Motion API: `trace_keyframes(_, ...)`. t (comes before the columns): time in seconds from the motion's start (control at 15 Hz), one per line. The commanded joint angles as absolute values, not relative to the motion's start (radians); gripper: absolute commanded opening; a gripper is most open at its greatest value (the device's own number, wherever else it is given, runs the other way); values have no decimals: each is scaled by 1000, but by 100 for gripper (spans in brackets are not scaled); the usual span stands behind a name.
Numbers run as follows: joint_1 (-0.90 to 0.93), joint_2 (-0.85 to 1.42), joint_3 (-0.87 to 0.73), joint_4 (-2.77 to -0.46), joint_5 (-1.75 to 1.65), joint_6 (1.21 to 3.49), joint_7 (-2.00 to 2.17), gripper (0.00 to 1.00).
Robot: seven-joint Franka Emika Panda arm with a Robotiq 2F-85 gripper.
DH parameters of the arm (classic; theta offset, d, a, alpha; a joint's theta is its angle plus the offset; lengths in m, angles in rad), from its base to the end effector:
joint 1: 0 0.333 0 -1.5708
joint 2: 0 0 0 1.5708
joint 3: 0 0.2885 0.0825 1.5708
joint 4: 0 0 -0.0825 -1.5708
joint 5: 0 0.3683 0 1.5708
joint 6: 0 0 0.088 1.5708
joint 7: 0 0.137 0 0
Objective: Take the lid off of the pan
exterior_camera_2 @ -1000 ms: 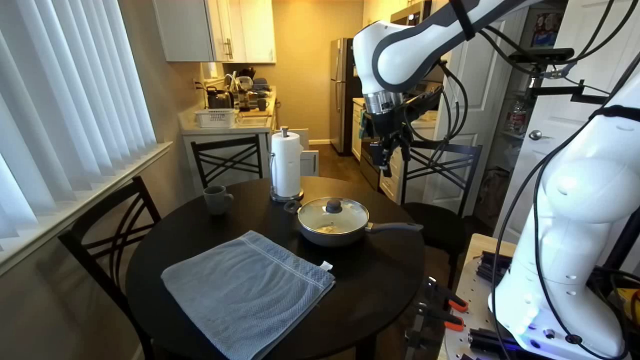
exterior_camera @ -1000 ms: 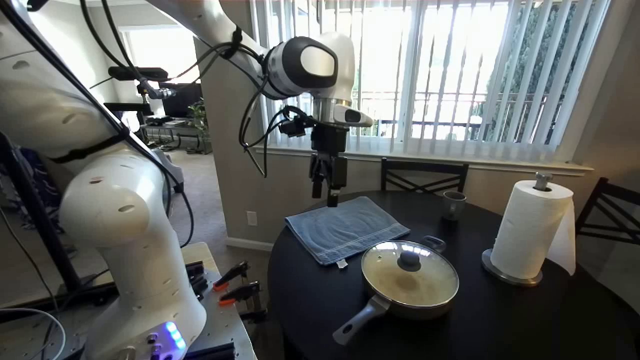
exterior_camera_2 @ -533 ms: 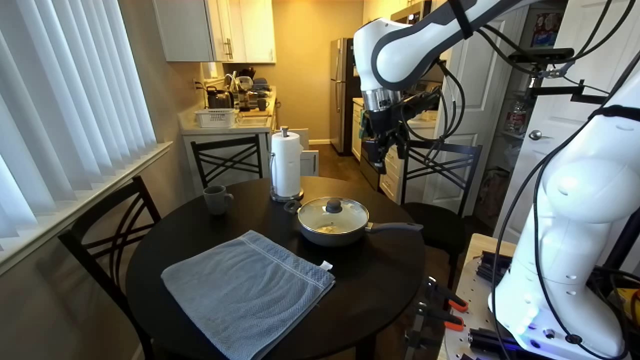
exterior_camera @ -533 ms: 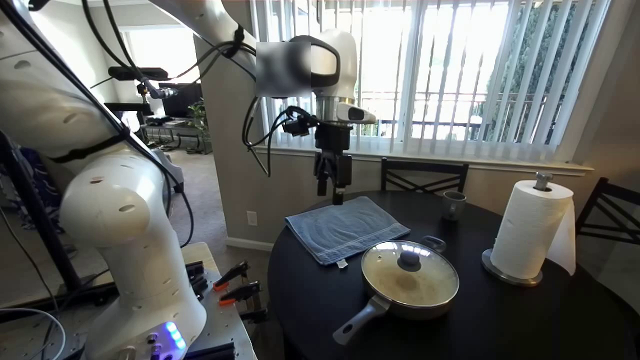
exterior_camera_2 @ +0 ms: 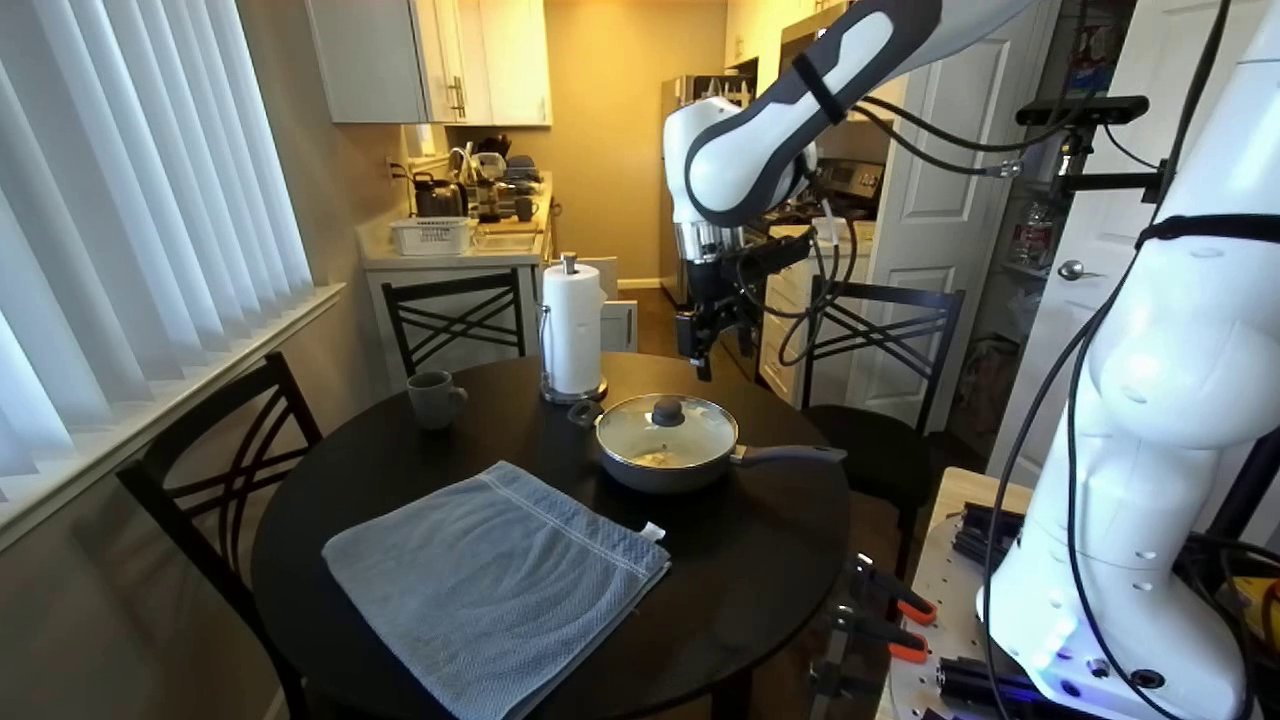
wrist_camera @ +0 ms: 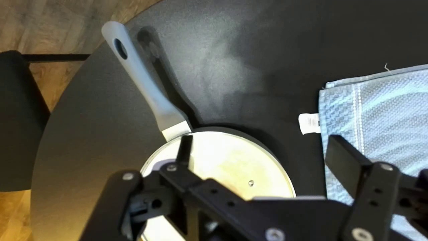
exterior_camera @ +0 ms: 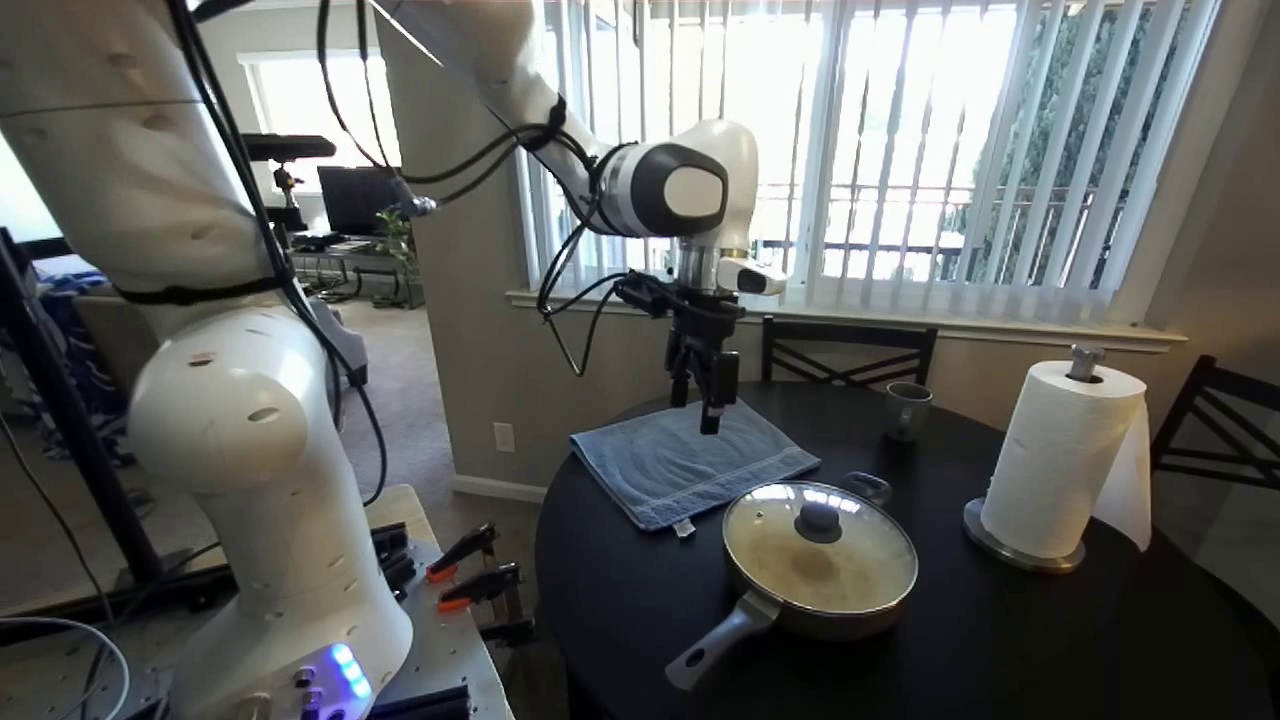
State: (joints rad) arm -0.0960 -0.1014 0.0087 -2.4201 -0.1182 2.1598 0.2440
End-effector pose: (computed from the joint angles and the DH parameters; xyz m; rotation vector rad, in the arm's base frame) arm 0.4421 -0.0465 0.2895 3.0021 -0.3892 -0.2290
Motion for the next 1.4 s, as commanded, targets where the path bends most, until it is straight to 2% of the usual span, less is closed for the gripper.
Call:
trace_keyframes(0.0,-73,66,-5,-2320,-101,2156,263,100)
trace_keyframes(0.13,-72,127,-17,-2274,-88,2158,249,100)
trace_keyframes(0.2,-67,67,-18,-2328,-112,2159,244,100)
trace_keyframes(0.73,-74,154,-36,-2259,-85,2167,244,100)
trace_keyframes(1.33,-69,321,-99,-2186,80,2447,364,100)
